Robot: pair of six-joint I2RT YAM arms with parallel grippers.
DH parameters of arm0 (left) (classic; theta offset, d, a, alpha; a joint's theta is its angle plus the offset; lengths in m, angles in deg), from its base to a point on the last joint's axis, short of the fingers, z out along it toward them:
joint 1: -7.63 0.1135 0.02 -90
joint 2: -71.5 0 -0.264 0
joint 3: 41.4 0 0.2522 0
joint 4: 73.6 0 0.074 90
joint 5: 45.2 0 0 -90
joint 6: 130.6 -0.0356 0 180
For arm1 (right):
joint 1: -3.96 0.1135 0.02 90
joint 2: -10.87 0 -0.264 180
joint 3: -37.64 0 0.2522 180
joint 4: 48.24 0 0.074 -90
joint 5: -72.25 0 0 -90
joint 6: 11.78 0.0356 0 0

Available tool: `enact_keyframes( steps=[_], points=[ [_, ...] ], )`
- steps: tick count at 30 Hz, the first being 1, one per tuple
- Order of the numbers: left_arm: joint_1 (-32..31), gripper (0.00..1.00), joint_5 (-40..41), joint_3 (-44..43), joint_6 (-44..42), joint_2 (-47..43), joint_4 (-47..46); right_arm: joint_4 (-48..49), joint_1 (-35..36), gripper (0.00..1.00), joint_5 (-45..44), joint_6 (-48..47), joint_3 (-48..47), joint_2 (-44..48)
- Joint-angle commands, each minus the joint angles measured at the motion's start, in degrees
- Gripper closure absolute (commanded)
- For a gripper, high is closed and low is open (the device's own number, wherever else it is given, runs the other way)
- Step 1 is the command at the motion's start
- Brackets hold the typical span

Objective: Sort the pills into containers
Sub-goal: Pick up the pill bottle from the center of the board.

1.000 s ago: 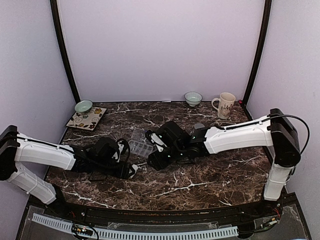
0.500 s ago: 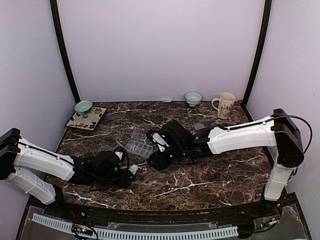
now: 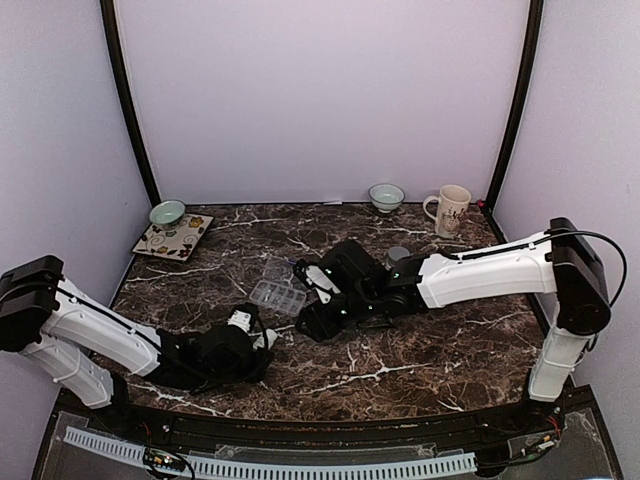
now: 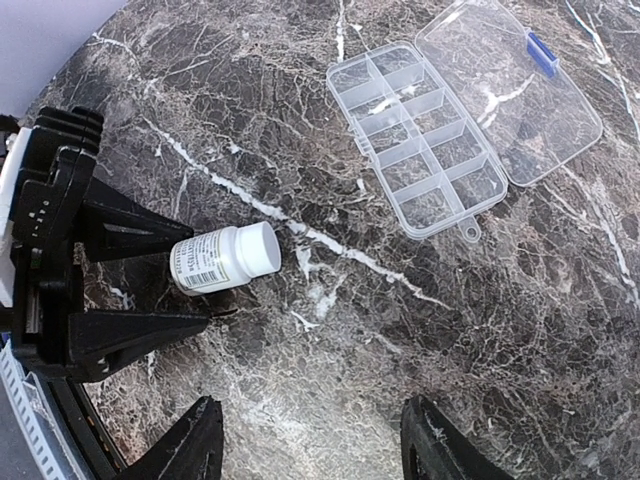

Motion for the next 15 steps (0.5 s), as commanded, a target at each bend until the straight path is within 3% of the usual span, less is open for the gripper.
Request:
enact_keyframes(
  steps=[1, 7, 15],
  points=[
    [-0.9, 0.4, 7.4, 1.9, -1.0, 1.2, -3.2, 0.1, -0.3, 0.39, 0.6, -0.4, 0.5, 1.8],
    [-1.4, 0.4, 11.5, 2.7, -2.2, 2.4, -5.3, -0.5, -0.3, 0.39, 0.7, -0.9, 0.5, 1.5],
    [-1.4, 0.4, 10.2, 5.1, -6.7, 3.4, -13.8, -1.2, -0.3, 0.39, 1.2, -0.6, -0.5, 0.2]
  ],
)
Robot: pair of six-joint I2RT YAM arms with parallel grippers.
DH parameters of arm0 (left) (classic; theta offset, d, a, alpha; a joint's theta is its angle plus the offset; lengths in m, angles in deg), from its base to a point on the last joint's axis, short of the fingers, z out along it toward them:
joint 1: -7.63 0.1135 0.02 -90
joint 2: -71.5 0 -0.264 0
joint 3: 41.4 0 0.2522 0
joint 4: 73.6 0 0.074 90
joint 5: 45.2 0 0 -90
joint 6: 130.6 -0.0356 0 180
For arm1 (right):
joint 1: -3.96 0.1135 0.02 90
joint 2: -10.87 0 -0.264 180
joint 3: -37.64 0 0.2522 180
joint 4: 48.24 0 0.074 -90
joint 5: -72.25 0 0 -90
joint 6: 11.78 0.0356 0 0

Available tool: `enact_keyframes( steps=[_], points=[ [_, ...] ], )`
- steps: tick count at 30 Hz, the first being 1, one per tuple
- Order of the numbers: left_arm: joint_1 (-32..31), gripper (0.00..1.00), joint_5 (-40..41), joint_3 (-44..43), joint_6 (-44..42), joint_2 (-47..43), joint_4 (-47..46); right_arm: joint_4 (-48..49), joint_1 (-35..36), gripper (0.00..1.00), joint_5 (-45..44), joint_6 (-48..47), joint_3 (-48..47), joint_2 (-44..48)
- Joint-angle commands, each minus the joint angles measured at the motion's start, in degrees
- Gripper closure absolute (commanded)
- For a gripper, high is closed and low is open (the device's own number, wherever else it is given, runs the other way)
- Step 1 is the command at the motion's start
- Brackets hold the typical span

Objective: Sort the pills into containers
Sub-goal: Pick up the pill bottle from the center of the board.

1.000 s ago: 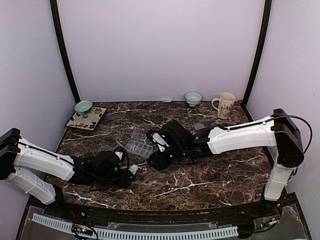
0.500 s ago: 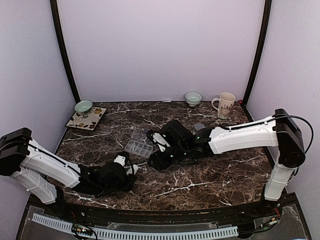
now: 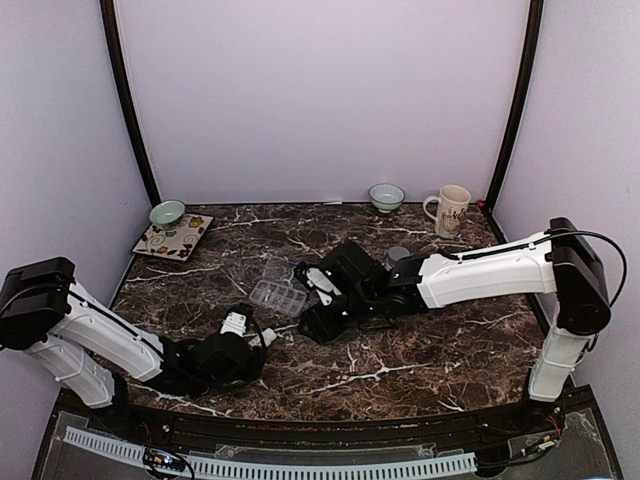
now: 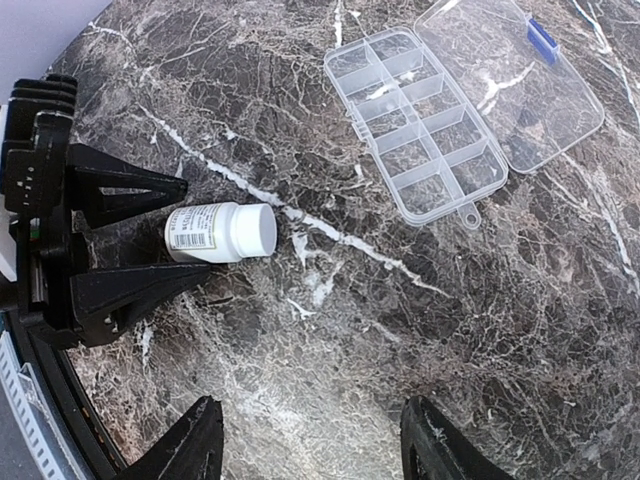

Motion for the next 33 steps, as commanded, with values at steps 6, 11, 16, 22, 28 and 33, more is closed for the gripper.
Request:
enact_keyframes(
  steps=[6, 11, 16, 22, 28, 33],
  points=[
    [-0.3, 0.4, -2.3, 3.0, -6.3, 2.7, -12.3, -1.1, -0.3, 0.39, 0.8, -1.0, -1.9, -0.8],
    [-0.2, 0.4, -3.2, 2.7, -8.1, 3.8, -14.6, -1.4, -0.3, 0.39, 0.8, -1.2, -2.9, -1.5],
    [0.1, 0.41, -3.7, 2.6, -9.7, 4.4, -15.6, -1.7, -0.3, 0.4, 1.0, -1.3, -3.4, -2.0],
    [0.5, 0.45, -4.8, 2.5, -10.2, 4.6, -15.5, -1.8, -0.3, 0.4, 0.8, -1.4, -3.6, -2.1],
    [1.1, 0.51, -5.3, 3.3, -10.6, 3.7, -15.2, -1.9, -0.3, 0.4, 0.6, -1.5, -3.9, -2.2],
    [1.8, 0.56, -6.3, 3.2, -10.9, 4.0, -15.3, -1.9, -0.3, 0.4, 0.7, -1.4, -3.9, -2.3]
  ],
)
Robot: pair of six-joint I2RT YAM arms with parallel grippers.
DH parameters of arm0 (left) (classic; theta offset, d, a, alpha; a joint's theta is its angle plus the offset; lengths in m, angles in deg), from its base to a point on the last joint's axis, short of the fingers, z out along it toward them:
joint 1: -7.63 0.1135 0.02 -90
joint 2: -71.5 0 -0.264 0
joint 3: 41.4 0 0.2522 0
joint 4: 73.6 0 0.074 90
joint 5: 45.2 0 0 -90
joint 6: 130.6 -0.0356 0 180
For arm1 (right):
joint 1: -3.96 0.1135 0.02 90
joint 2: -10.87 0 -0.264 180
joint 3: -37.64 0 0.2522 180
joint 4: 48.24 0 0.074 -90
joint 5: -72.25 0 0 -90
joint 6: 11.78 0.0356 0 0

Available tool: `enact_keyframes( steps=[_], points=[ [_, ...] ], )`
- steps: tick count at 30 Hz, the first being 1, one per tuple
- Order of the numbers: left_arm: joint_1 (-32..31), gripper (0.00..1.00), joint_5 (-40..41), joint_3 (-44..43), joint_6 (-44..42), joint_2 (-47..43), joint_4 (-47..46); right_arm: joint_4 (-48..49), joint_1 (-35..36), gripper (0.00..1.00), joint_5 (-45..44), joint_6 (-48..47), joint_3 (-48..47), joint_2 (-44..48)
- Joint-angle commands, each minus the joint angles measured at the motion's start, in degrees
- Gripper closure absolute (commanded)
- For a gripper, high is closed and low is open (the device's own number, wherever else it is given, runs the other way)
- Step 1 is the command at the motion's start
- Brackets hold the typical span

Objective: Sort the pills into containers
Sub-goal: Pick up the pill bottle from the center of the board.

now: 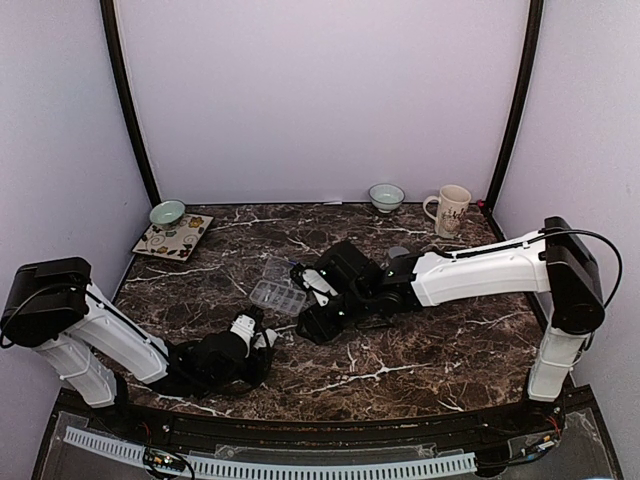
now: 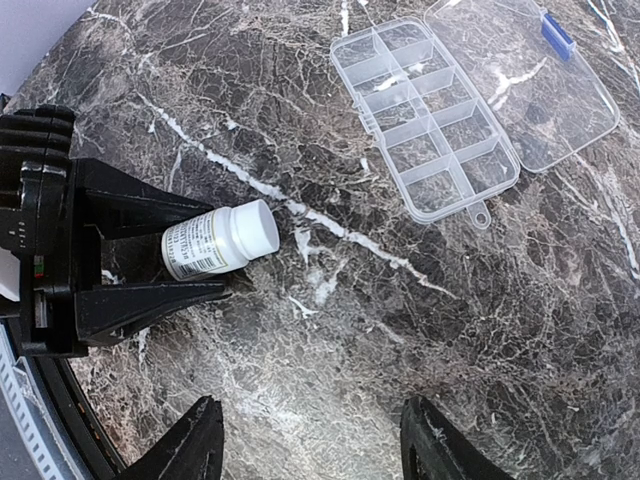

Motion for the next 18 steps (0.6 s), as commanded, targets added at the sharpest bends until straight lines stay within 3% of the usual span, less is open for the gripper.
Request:
enact_keyframes(
  steps=[1, 8, 11, 14, 18],
  points=[
    [0.6, 0.57, -1.1, 0.9, -0.8, -0.4, -0.6, 0.4, -0.3, 0.4, -0.2, -0.3, -1.6, -0.5],
    [1.0, 0.71, -1.9, 0.6, -1.1, 0.5, -1.3, 0.3, -0.3, 0.4, -0.2, 0.0, -1.7, -0.6],
    [1.1, 0.81, -2.4, 0.3, -1.4, 0.8, -1.4, 0.3, -0.3, 0.4, -0.1, 0.1, -1.9, -0.7],
    [1.1, 1.0, -3.4, -0.2, -1.8, 0.9, -1.2, 0.4, -0.3, 0.4, -0.1, 0.2, -2.0, -0.7],
    [1.1, 1.0, -4.9, -0.8, -2.5, 0.4, -0.3, 0.7, -0.3, 0.4, 0.0, 0.2, -1.7, -0.6]
  ],
)
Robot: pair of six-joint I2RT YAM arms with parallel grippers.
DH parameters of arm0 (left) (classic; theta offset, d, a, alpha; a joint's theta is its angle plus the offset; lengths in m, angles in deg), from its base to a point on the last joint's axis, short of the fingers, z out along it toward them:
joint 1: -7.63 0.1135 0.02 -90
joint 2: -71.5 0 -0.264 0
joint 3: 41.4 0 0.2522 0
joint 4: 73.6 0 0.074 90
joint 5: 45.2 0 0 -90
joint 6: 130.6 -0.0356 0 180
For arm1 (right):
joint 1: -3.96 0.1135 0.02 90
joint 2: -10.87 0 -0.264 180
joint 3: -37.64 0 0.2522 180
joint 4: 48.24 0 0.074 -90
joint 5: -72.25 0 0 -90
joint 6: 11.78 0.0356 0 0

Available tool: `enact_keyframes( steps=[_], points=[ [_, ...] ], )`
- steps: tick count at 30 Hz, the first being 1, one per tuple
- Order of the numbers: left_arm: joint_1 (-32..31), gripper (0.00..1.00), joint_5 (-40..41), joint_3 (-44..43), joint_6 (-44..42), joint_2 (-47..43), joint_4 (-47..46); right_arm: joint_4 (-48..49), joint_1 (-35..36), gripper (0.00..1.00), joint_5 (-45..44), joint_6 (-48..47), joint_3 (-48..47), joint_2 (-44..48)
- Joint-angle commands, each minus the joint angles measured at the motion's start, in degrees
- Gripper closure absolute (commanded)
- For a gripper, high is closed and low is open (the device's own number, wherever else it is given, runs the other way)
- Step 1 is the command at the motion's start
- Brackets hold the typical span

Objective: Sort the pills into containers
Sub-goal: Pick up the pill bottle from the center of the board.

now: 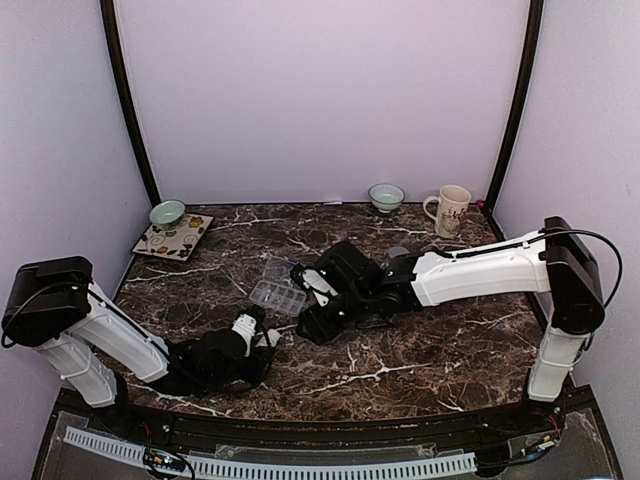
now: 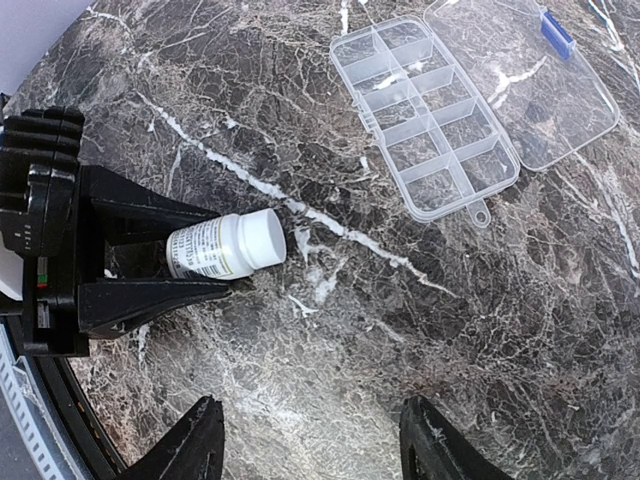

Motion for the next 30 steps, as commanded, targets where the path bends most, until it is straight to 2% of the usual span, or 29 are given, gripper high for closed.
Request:
enact_keyframes(
  steps=[1, 5, 9, 16, 23, 30],
  points=[
    [0.3, 1.0, -2.8, -1.0, -1.4, -0.4, 1.3, 1.1, -0.2, 0.4, 0.1, 0.2, -1.6, -0.5],
    [0.3, 1.0, -6.3, -1.7, -2.4, -3.8, 3.8, 1.4, -0.4, 0.4, 0.4, -0.9, -1.1, 0.4],
    [0.3, 1.0, -10.1, -3.3, -3.1, -11.0, 10.1, 1.6, -1.1, 0.4, 2.8, -1.6, -0.1, 3.2],
    [1.0, 1.0, -20.9, -10.2, -4.6, -22.9, 24.1, 5.2, -4.7, 0.4, 14.0, -1.5, 5.2, 11.8],
    [2.2, 1.0, -29.8, -18.9, -6.4, -25.4, 36.5, 5.4, -6.2, 0.4, 20.3, -1.3, 8.3, 19.9],
    [6.0, 1.0, -40.0, -22.1, -6.9, -27.8, 39.7, 6.6, -6.9, 0.4, 23.5, 2.6, 11.3, 27.4]
  ],
)
